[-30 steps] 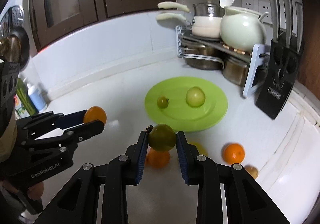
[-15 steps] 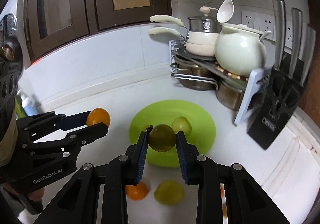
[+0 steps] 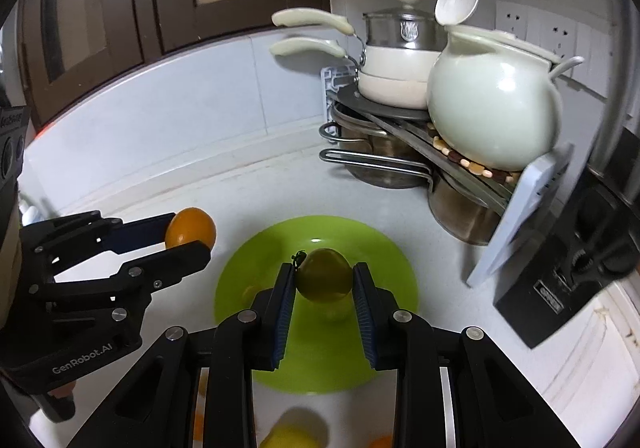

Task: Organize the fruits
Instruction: 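Carry both held fruits over the lime-green plate and lower them, then open left tool to drop the orange while right tool releases the tomato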

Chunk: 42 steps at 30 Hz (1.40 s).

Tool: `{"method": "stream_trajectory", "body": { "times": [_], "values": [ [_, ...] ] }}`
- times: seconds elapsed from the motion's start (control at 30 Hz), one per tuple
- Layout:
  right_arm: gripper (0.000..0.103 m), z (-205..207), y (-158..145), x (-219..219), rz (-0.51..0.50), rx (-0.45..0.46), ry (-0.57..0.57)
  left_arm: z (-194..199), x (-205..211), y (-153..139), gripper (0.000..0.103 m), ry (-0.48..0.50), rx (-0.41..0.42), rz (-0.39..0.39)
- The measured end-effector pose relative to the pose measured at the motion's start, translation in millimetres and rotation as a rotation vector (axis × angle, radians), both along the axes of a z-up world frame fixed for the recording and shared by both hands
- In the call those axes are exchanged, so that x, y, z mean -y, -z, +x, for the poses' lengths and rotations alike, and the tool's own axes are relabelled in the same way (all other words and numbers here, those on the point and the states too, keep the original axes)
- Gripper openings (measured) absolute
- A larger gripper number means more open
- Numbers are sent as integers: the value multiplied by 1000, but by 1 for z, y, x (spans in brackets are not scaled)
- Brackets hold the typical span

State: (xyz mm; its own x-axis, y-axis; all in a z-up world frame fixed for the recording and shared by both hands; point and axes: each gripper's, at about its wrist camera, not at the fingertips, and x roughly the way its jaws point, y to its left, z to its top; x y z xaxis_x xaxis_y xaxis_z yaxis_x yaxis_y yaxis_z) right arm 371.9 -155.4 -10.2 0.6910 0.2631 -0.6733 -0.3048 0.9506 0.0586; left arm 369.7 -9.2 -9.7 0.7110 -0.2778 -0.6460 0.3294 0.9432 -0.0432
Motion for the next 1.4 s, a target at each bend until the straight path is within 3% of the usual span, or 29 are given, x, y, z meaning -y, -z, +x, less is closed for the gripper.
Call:
{"method": "stream_trajectory", "body": {
  "times": [0.37,0.63,1.07,1.4],
  "values": [
    [30,68,33,1,-13,-124,-20,74,6,39,33,17,-114,1],
    [30,97,57,4,-4,-197,-12,106,14,63,33,30,-179,11],
    [30,114,78,8,-16,-239,-13,128,22,90,33,42,-249,21],
    [34,111,75,4,-37,-218,-4,120,17,78,36,18,-213,38]
  ]
}}
